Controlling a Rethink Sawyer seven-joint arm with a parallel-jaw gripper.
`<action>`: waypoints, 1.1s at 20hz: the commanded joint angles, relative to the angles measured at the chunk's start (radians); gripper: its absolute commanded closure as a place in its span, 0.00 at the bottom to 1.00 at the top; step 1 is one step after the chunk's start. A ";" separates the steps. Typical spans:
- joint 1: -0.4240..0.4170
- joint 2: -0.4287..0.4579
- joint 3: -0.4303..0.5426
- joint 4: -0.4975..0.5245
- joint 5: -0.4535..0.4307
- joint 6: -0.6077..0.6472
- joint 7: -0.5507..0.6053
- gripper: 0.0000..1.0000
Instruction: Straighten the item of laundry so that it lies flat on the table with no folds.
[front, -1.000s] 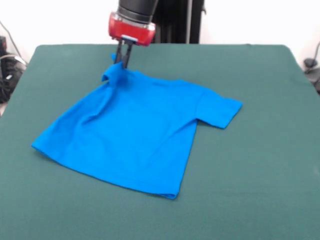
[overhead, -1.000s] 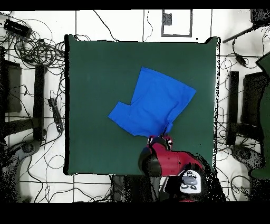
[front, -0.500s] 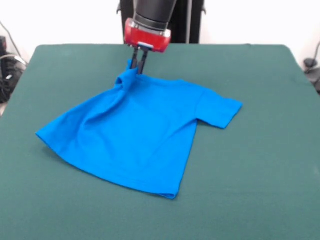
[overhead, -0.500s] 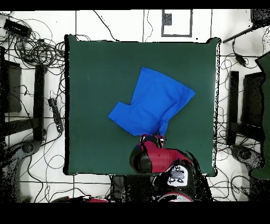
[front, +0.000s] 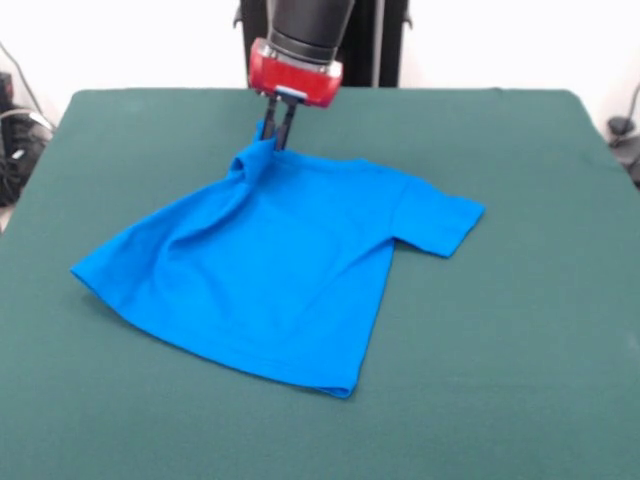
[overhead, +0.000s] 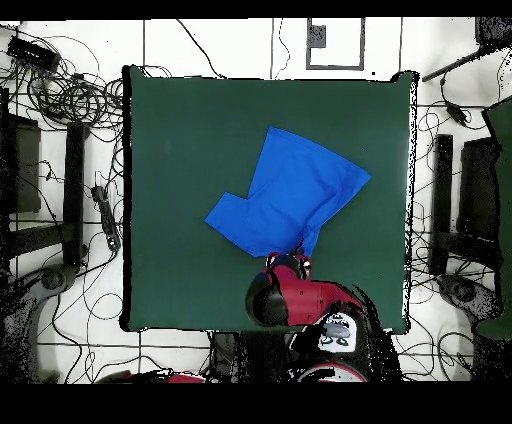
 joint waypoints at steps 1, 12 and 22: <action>0.104 0.024 0.023 0.019 0.122 -0.061 0.234 1.00; 0.160 0.066 0.057 0.013 0.244 -0.088 0.255 1.00; 0.171 0.068 0.067 0.016 0.294 -0.092 0.236 1.00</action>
